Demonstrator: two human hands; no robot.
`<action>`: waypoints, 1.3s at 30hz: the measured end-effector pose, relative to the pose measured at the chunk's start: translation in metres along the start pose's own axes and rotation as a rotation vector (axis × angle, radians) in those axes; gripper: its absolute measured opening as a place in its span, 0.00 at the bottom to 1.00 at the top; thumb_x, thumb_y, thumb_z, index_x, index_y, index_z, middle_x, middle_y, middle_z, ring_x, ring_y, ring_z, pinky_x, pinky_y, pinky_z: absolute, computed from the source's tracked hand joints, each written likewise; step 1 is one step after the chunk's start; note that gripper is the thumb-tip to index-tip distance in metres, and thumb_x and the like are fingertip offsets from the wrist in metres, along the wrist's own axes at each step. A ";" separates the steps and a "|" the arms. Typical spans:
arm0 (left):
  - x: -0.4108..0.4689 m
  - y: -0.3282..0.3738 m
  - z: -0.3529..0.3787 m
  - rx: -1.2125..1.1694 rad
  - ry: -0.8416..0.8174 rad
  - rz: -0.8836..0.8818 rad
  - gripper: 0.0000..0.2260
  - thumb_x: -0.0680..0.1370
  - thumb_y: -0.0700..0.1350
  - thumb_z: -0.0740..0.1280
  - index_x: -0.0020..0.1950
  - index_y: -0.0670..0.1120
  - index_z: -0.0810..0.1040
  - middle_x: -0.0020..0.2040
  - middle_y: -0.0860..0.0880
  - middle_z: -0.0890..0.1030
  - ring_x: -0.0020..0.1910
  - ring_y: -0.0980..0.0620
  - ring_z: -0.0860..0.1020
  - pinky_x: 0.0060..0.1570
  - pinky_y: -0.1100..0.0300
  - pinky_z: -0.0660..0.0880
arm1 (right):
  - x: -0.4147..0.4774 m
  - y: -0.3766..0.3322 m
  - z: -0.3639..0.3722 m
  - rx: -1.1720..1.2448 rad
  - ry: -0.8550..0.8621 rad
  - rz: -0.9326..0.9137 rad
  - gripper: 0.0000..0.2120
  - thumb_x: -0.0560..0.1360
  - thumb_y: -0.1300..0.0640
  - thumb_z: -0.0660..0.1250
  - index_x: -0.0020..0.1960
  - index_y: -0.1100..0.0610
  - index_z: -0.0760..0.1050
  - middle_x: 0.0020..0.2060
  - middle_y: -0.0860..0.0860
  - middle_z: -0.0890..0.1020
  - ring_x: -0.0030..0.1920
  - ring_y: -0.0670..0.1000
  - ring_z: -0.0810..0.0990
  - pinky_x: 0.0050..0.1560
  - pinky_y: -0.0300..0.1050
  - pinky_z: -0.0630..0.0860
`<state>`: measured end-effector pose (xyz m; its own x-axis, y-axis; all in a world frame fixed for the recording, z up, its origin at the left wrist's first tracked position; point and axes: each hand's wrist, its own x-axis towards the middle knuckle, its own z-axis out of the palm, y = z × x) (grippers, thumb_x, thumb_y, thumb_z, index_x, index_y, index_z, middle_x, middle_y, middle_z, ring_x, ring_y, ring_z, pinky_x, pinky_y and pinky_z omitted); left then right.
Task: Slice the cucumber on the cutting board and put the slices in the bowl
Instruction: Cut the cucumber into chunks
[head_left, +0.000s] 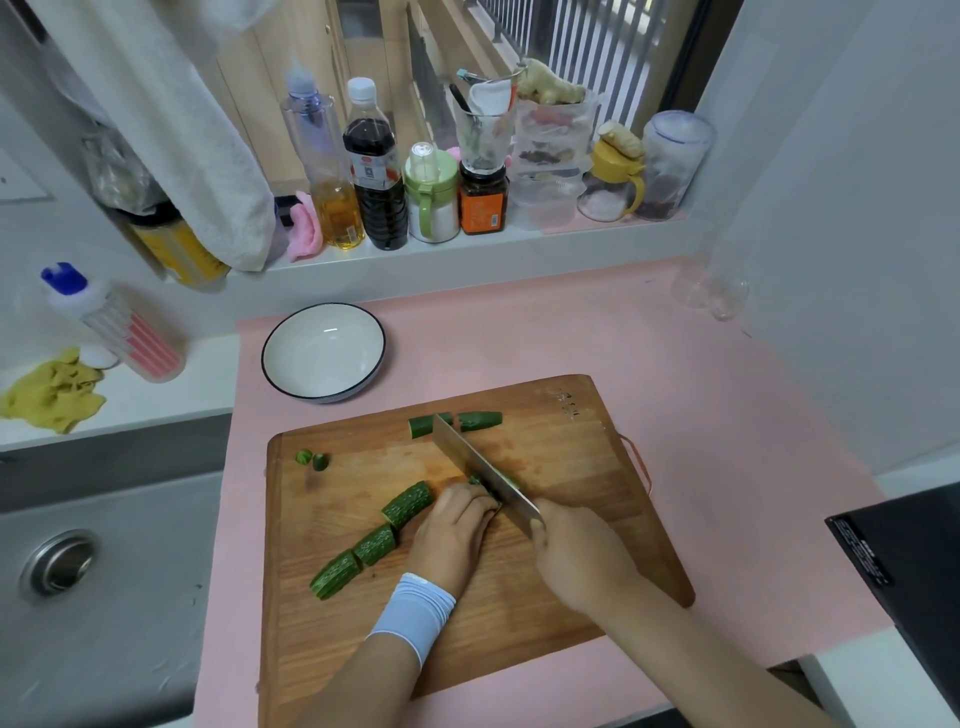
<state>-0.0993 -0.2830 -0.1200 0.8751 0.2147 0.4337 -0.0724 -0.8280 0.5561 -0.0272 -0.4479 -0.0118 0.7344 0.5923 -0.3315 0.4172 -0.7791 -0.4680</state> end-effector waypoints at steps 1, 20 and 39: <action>0.000 0.000 0.000 0.002 -0.006 0.002 0.04 0.79 0.39 0.70 0.52 0.43 0.80 0.52 0.49 0.78 0.55 0.48 0.76 0.50 0.56 0.76 | 0.002 0.000 -0.001 -0.002 -0.004 0.007 0.10 0.84 0.51 0.55 0.50 0.49 0.74 0.37 0.44 0.78 0.38 0.45 0.77 0.40 0.44 0.76; 0.049 -0.013 -0.024 0.257 -0.335 0.227 0.07 0.75 0.41 0.70 0.52 0.48 0.78 0.52 0.50 0.76 0.53 0.48 0.73 0.49 0.55 0.75 | 0.029 -0.012 -0.063 0.204 0.138 0.091 0.15 0.83 0.53 0.58 0.38 0.51 0.70 0.37 0.49 0.78 0.36 0.49 0.77 0.33 0.43 0.68; 0.089 -0.112 -0.108 0.390 -0.497 -0.486 0.15 0.80 0.48 0.64 0.66 0.50 0.74 0.60 0.49 0.74 0.62 0.47 0.69 0.60 0.53 0.69 | 0.095 -0.077 -0.037 0.129 0.075 0.077 0.14 0.83 0.50 0.55 0.41 0.50 0.72 0.31 0.48 0.75 0.30 0.50 0.72 0.31 0.45 0.65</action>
<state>-0.0651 -0.1152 -0.0672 0.8834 0.4183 -0.2114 0.4644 -0.8422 0.2738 0.0297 -0.3391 0.0230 0.8015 0.5109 -0.3107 0.2894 -0.7862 -0.5460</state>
